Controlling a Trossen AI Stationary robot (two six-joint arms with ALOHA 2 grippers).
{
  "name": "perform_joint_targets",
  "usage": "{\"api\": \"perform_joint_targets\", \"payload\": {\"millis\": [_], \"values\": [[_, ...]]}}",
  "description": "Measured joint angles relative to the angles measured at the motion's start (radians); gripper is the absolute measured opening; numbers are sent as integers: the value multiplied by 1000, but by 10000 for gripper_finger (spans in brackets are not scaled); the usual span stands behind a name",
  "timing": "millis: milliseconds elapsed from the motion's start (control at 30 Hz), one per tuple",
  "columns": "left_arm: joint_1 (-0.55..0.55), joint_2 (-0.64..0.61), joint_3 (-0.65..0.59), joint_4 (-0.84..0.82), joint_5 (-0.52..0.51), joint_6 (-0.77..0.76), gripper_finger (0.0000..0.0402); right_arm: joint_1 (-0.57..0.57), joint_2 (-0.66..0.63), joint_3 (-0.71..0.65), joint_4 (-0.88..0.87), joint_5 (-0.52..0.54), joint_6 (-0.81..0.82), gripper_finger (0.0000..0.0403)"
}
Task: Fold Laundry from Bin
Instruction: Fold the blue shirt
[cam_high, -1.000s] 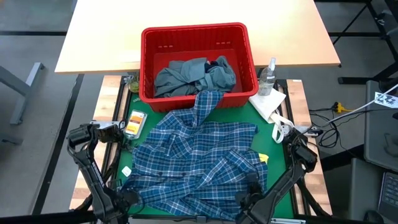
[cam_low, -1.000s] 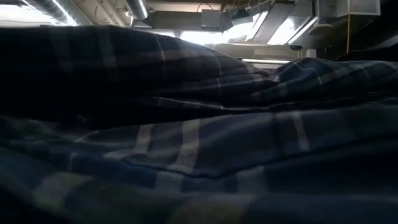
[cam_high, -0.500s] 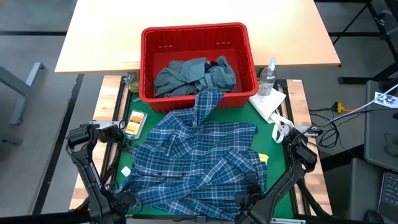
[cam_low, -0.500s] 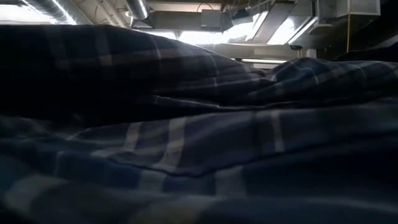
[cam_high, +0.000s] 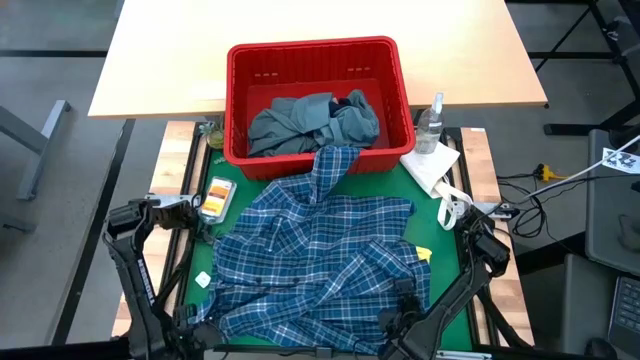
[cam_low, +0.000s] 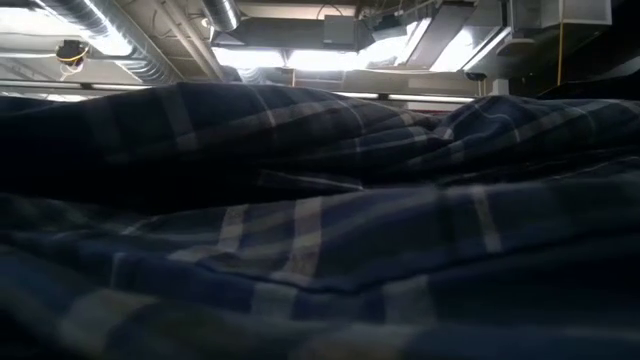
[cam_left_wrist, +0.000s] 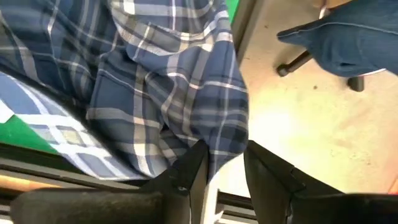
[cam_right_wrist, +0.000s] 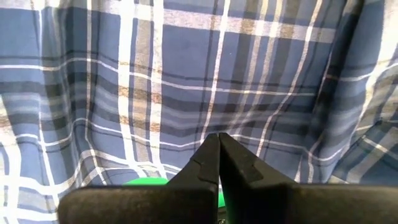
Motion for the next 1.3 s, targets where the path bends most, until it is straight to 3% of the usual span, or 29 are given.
{"api": "perform_joint_targets", "payload": {"millis": [200, 467, 667, 867, 1133, 1300], "values": [[-1, 0, 8, 16, 3, 0, 99, 0, 0, 0, 0, 0, 0, 2], [-33, 0, 8, 16, 110, -1, 99, 0, 0, 0, 0, -18, 0, 2], [-70, 0, 8, 32, 97, -108, 99, 0, 0, 0, 0, -28, 0, 2], [-59, 0, 8, 216, -95, -49, 99, 14, 0, 9, -1, -52, -28, 2], [55, 0, 8, 419, -544, 198, 99, 86, -1, 133, 9, -52, -24, 2], [154, 0, 8, 483, -574, 443, 99, 134, -2, 154, 115, -52, 42, 2]]}}
